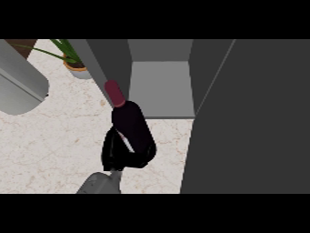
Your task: Pick up the wine, place it into the cabinet and close the cabinet
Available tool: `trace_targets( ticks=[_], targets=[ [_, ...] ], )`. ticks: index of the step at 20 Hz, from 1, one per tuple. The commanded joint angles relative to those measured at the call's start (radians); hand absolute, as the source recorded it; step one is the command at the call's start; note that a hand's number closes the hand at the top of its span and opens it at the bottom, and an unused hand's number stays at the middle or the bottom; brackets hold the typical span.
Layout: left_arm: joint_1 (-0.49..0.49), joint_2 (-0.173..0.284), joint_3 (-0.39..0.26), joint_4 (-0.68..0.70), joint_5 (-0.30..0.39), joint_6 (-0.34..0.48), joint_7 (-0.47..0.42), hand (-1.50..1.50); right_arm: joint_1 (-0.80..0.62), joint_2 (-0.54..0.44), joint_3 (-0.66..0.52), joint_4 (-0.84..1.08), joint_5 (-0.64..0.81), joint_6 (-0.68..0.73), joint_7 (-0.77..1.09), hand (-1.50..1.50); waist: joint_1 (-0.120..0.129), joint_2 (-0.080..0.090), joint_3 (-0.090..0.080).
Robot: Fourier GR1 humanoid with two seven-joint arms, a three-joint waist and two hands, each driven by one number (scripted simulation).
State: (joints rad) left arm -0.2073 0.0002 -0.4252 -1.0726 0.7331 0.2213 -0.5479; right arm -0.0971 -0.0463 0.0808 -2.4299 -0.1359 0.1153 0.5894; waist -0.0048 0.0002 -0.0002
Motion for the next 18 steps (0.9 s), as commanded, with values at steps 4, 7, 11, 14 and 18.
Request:
trace_targets(
  ticks=[4, 7, 11, 14, 18],
  targets=[
    [-0.146, 0.0, -0.046, 0.143, 0.101, 0.02, -0.085, 1.5, 0.016, -0.011, -0.03, -0.03, -0.05, 0.006, 0.014, -1.5, -0.003, 0.0, 0.0],
    [-0.183, 0.0, -0.063, 0.265, 0.159, -0.017, -0.186, 1.5, 0.094, -0.017, -0.02, -0.04, -0.056, 0.061, -0.055, -1.5, -0.007, 0.001, 0.0],
    [-0.278, 0.0, -0.159, 0.284, 0.273, 0.063, -0.204, 1.5, 0.004, -0.026, -0.06, 0.054, -0.072, 0.047, -0.05, -1.5, -0.011, 0.003, 0.0],
    [-0.31, 0.0, -0.106, 0.303, 0.231, 0.046, -0.17, 1.5, -0.049, -0.026, -0.047, -0.021, -0.065, -0.006, 0.053, -1.5, -0.004, 0.001, 0.0],
    [-0.367, 0.0, -0.089, 0.425, 0.301, -0.004, -0.193, 1.5, 0.04, -0.007, -0.052, 0.047, -0.067, 0.048, -0.092, -1.5, -0.01, 0.002, 0.0]
  ],
)
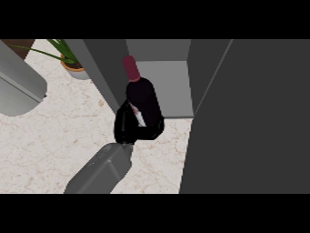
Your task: Pick up the wine, place it into the cabinet and close the cabinet
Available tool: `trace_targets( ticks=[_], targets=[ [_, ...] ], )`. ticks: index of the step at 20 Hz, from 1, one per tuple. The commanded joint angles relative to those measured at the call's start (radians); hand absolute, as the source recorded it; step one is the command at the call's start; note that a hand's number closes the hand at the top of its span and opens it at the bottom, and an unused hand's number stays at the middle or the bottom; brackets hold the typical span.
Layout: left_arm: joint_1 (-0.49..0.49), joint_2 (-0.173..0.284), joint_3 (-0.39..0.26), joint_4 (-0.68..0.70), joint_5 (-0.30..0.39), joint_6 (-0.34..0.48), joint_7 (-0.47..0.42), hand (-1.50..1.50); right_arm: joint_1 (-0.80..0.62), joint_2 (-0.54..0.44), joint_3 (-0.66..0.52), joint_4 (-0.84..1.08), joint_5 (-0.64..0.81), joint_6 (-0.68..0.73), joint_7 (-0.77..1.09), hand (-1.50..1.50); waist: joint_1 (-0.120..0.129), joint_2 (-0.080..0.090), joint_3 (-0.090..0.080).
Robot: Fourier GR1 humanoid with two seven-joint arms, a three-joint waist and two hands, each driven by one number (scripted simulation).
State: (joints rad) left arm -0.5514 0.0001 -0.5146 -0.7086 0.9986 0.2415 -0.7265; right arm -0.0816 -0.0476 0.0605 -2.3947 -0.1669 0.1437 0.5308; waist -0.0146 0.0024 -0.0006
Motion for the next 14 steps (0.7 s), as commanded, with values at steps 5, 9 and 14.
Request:
trace_targets(
  ticks=[5, 9, 14],
  targets=[
    [-0.191, 0.0, 0.071, 0.127, 0.069, 0.017, 0.063, 1.5, -0.057, -0.007, -0.013, 0.006, -0.009, -0.027, 0.038, -1.5, 0.0, 0.001, 0.0],
    [-0.234, 0.0, 0.101, 0.217, 0.094, -0.016, 0.009, 1.5, 0.103, 0.015, 0.012, 0.013, 0.001, 0.048, -0.097, -1.5, -0.008, 0.002, 0.001],
    [-0.346, 0.0, 0.122, 0.297, 0.111, -0.007, 0.047, 1.5, 0.035, 0.022, 0.048, -0.009, 0.033, -0.001, -0.027, -1.5, -0.01, 0.003, 0.0]
  ],
)
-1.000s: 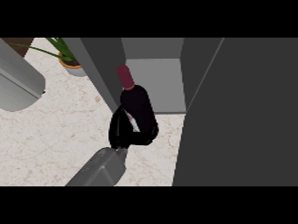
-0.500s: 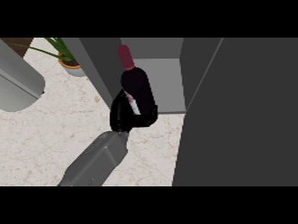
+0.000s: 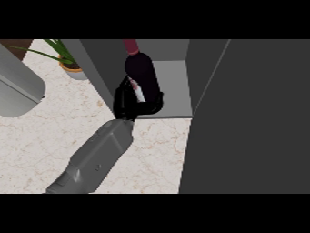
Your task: Pick up the wine, place it into the cabinet and close the cabinet
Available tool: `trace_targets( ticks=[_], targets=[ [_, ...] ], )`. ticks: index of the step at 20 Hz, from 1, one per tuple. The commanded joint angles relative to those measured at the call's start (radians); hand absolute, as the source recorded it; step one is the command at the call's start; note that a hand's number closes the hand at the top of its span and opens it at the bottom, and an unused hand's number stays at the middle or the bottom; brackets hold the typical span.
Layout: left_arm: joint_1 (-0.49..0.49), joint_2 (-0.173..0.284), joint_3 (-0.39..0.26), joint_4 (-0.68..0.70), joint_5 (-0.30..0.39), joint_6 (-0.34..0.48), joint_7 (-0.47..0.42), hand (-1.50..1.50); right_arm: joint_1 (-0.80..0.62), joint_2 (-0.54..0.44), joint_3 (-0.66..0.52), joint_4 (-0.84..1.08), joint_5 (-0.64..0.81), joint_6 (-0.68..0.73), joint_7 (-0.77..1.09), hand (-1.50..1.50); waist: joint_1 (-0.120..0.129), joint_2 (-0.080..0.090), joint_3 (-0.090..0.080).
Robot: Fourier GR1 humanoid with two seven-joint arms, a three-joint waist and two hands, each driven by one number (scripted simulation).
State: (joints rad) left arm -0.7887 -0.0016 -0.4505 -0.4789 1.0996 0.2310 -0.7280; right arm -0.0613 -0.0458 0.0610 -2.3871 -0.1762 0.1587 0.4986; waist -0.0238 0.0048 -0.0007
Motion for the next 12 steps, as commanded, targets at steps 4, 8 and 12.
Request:
trace_targets(
  ticks=[4, 8, 12],
  targets=[
    [-0.084, 0.002, -0.002, 0.006, 0.051, 0.054, 0.074, 1.5, -0.03, 0.018, 0.029, 0.033, 0.029, -0.019, -0.002, -1.5, 0.002, -0.001, 0.0],
    [-0.223, 0.027, 0.047, 0.124, 0.056, 0.037, 0.126, 1.5, -0.008, 0.023, 0.042, 0.056, 0.032, 0.007, -0.049, -1.5, -0.012, 0.007, 0.0],
    [-0.249, 0.021, 0.032, 0.169, 0.064, 0.058, 0.135, 1.5, -0.01, 0.001, -0.014, 0.034, -0.009, 0.011, -0.04, -1.5, -0.023, 0.01, 0.0]
  ],
)
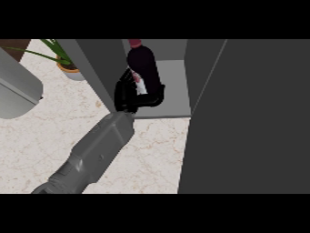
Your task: Pick up the wine, place it into the cabinet and close the cabinet
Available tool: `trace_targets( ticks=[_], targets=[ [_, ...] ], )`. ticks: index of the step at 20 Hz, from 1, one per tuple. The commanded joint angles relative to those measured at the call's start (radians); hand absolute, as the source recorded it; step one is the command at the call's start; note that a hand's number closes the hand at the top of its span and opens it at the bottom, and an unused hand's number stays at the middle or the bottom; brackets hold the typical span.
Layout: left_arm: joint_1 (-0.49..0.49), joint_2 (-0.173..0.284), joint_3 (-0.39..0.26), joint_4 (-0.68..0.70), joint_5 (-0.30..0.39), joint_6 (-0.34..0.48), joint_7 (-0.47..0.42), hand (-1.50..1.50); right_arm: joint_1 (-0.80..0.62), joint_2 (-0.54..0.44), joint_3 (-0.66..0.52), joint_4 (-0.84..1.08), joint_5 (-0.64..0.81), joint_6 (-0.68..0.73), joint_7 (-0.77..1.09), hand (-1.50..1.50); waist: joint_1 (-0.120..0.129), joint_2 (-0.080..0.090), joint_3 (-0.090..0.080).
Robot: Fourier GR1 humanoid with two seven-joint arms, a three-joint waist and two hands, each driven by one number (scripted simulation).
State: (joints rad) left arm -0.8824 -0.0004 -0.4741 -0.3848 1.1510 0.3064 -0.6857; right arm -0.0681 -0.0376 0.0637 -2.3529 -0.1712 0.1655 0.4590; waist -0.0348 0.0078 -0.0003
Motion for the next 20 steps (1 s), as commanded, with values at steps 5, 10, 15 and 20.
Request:
trace_targets(
  ticks=[5, 10, 15, 20],
  targets=[
    [-0.186, 0.0, 0.041, 0.125, 0.035, -0.02, 0.129, 1.5, -0.016, 0.003, 0.008, -0.005, 0.004, -0.007, 0.009, -1.5, -0.026, 0.011, -0.001],
    [-0.175, 0.0, 0.04, 0.132, 0.065, -0.018, 0.051, 1.5, -0.04, 0.002, 0.006, 0.043, -0.022, 0.012, -0.015, -1.5, -0.052, 0.021, -0.001],
    [-0.143, 0.0, -0.013, 0.085, 0.1, -0.001, 0.072, 1.5, -0.028, 0.02, 0.048, 0.025, 0.011, 0.005, -0.022, -1.5, -0.061, 0.017, -0.001],
    [-0.115, 0.0, -0.068, 0.065, 0.123, 0.008, 0.056, 1.5, 0.002, 0.011, 0.05, 0.026, -0.003, 0.033, -0.048, -1.5, -0.079, 0.018, -0.001]
  ],
)
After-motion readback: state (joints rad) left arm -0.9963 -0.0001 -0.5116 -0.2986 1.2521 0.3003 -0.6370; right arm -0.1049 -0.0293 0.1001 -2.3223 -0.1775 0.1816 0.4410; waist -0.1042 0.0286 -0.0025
